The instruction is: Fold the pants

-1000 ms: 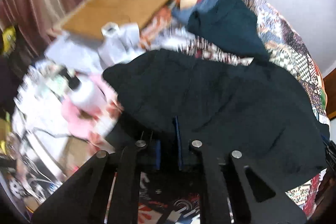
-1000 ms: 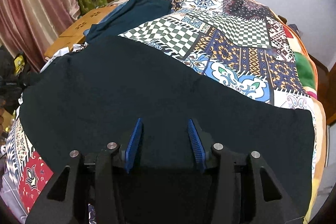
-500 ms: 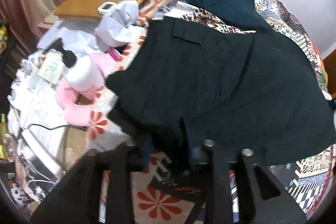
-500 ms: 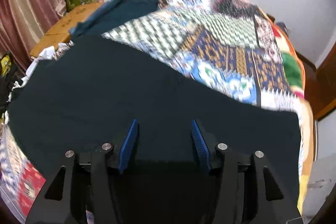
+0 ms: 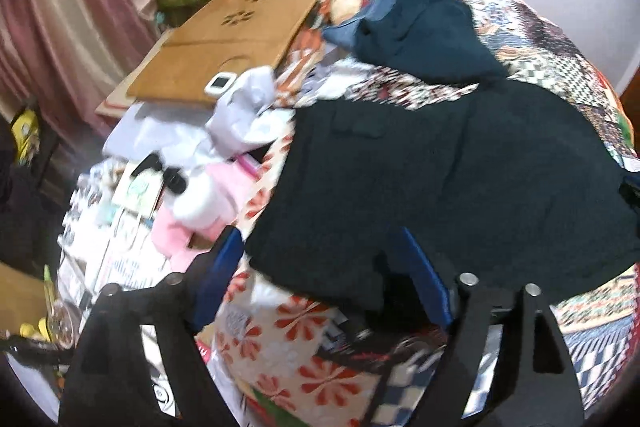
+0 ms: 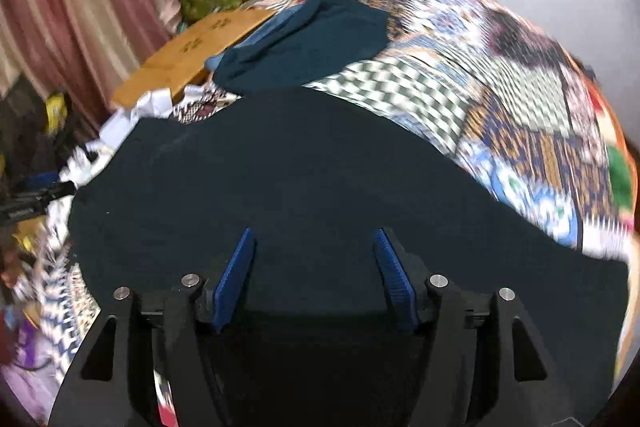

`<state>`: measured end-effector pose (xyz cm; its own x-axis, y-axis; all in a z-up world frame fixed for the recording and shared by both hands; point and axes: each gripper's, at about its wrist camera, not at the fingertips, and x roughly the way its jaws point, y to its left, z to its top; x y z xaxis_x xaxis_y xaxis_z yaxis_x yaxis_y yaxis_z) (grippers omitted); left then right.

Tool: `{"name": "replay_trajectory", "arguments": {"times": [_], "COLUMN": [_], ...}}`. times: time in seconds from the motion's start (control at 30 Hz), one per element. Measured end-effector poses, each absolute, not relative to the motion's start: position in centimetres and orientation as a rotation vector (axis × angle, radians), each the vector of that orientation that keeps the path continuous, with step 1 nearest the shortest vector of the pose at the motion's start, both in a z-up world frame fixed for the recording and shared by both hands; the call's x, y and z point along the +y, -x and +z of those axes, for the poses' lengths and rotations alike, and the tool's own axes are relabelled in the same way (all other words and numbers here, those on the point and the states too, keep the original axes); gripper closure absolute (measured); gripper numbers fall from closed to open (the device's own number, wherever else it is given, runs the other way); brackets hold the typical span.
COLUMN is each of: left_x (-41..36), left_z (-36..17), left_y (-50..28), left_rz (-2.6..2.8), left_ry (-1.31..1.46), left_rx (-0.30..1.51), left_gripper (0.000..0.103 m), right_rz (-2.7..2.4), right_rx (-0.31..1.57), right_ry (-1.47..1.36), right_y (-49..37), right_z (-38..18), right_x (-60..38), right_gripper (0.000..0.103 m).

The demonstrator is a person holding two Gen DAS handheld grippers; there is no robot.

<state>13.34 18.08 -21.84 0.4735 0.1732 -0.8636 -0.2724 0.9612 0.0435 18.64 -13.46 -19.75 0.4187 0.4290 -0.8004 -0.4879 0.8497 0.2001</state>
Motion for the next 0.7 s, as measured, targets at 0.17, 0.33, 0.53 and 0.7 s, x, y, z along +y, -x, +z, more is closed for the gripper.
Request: {"name": "replay_trajectory", "arguments": {"times": [0.17,0.33,0.53,0.7], "left_x": [13.6,7.7,-0.3,-5.0], "left_z": [-20.6,-20.8,-21.5,-21.5], "left_y": [-16.5,-19.3,-20.9,-21.9], "left_rz": [0.169,0.028,-0.161,-0.211], "left_ry": [0.056,0.008,-0.112,-0.221], "left_rx": [1.01,1.033,1.065,1.031], "left_gripper": [0.015,0.015,0.014,0.013], "right_rz": [0.52,0.419,0.258,0.165], "right_rx": [1.055,1.08,1.026,1.009], "right_ry": [-0.052,-0.077,-0.159,-0.294], "right_y": [-17.3,-15.2,-11.0,-8.7], "right_z": [-20.4,-20.7,-19.3,-19.6], "right_x": [-19.6,-24.1,-30.3,-34.5], "right_gripper": [0.03,0.03,0.03,0.03]}}
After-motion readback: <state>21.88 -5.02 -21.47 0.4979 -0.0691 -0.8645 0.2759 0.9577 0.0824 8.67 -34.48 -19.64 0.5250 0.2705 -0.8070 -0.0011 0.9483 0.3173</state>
